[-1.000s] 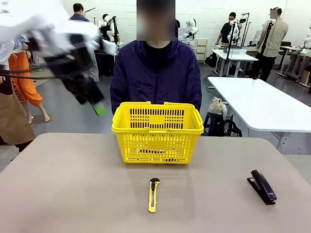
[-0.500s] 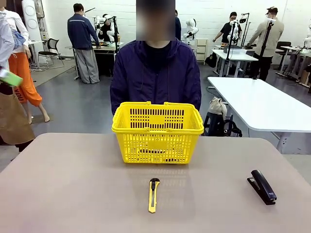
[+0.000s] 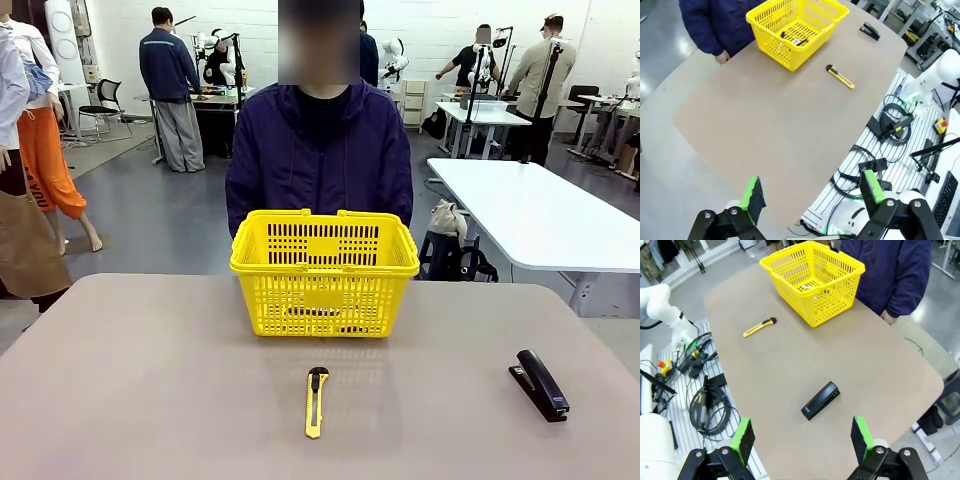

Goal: Place the items the person wants into the basket.
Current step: Pick up the item the person points to and place it in the Market Basket.

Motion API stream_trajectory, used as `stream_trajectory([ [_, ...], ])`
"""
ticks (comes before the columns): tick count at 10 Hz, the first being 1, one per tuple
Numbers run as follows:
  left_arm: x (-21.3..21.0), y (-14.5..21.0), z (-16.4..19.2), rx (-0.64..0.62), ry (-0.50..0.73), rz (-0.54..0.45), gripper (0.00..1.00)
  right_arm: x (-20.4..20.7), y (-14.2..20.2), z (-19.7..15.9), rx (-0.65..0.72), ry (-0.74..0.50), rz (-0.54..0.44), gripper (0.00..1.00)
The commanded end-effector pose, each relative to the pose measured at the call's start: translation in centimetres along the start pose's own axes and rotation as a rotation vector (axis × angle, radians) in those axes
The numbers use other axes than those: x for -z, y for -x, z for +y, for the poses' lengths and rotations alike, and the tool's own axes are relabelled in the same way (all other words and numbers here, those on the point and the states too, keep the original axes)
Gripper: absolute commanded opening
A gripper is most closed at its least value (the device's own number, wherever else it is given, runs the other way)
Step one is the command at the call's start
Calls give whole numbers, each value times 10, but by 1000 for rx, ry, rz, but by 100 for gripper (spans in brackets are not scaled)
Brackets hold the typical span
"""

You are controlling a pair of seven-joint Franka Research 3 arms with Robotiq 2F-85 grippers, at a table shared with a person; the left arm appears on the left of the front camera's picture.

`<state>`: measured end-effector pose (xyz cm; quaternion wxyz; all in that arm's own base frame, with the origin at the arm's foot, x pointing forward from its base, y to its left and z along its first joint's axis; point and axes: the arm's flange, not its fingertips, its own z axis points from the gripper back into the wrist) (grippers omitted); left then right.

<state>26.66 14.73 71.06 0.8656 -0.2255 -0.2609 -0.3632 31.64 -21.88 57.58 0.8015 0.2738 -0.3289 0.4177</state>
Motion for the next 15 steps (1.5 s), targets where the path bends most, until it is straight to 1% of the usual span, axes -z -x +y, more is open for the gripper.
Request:
stream_trajectory([
  [1, 8, 5, 4, 38, -1, -9, 100, 1, 0, -1, -14, -6, -33, 100],
  [2, 14, 4, 9, 52, 16, -25, 100, 1, 0, -1, -14, -6, -33, 100],
  [3, 23, 12, 6, 62, 21, -66, 100, 1, 0, -1, -14, -6, -33, 100],
  [4, 30, 26, -5, 74, 29, -114, 100, 1, 0, -1, -14, -6, -33, 100],
  [6, 39, 15, 12, 103, 54, -142, 100, 1, 0, -1, -14, -6, -33, 100],
  [7, 41, 29, -3, 112, 52, -176, 100, 1, 0, -1, -14, -6, -33, 100],
  [8, 41, 30, -5, 135, 54, -209, 100, 1, 0, -1, -14, -6, -33, 100],
  [10, 45, 17, -2, 182, 79, -275, 100, 1, 0, -1, -14, -6, -33, 100],
  [11, 36, 24, 0, 122, 71, -190, 100, 1, 0, -1, -14, -6, -33, 100],
  [15, 36, 24, 0, 122, 71, -190, 100, 1, 0, -1, -14, -6, -33, 100],
])
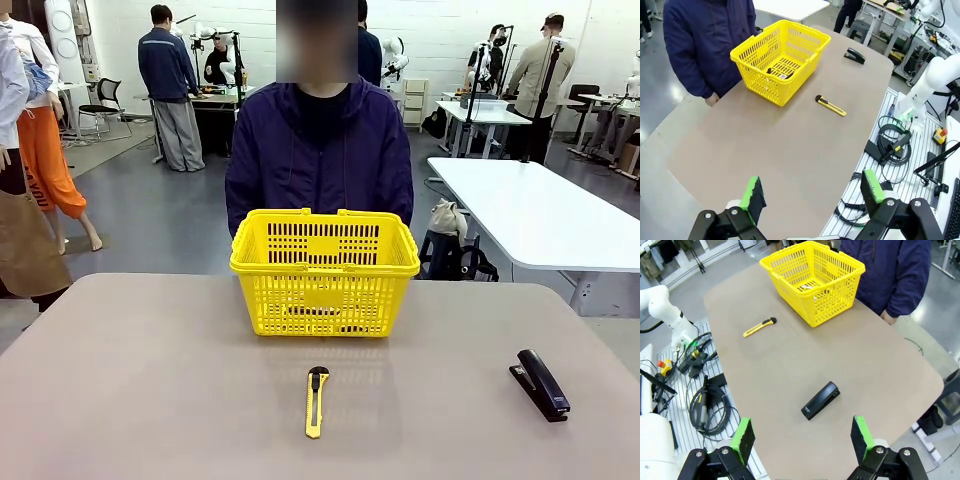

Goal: Place the items the person wants into the basket.
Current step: Pick up the item the person points to and place it in the Market Basket.

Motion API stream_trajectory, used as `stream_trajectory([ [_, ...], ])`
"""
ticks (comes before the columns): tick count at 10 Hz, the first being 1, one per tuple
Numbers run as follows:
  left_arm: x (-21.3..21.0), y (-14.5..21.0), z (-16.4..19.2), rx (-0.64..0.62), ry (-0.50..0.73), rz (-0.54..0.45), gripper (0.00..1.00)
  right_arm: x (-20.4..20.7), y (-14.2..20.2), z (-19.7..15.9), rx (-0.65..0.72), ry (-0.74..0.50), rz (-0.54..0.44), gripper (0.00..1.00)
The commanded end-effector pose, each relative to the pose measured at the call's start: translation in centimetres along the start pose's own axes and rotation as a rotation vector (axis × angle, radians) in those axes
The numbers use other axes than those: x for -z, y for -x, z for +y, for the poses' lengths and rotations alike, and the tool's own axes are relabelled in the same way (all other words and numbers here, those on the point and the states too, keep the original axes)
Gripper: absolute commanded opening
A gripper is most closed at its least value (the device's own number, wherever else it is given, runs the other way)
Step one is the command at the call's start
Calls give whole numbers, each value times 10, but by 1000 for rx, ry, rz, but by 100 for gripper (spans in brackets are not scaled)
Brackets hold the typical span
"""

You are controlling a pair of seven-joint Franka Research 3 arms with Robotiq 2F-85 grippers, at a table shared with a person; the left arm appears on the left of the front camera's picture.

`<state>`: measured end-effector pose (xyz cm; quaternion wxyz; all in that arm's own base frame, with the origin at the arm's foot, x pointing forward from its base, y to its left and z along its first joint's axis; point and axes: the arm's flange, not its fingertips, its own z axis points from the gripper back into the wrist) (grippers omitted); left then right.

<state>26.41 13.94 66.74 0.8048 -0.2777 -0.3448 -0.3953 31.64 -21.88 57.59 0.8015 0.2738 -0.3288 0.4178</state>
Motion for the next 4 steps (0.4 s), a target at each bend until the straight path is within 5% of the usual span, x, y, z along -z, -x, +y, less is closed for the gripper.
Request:
stream_trajectory([
  [1, 0, 0, -2, 11, -1, 11, 100, 1, 0, -1, -14, -6, -33, 100],
  [4, 0, 0, -2, 11, -1, 11, 100, 1, 0, -1, -14, -6, -33, 100],
])
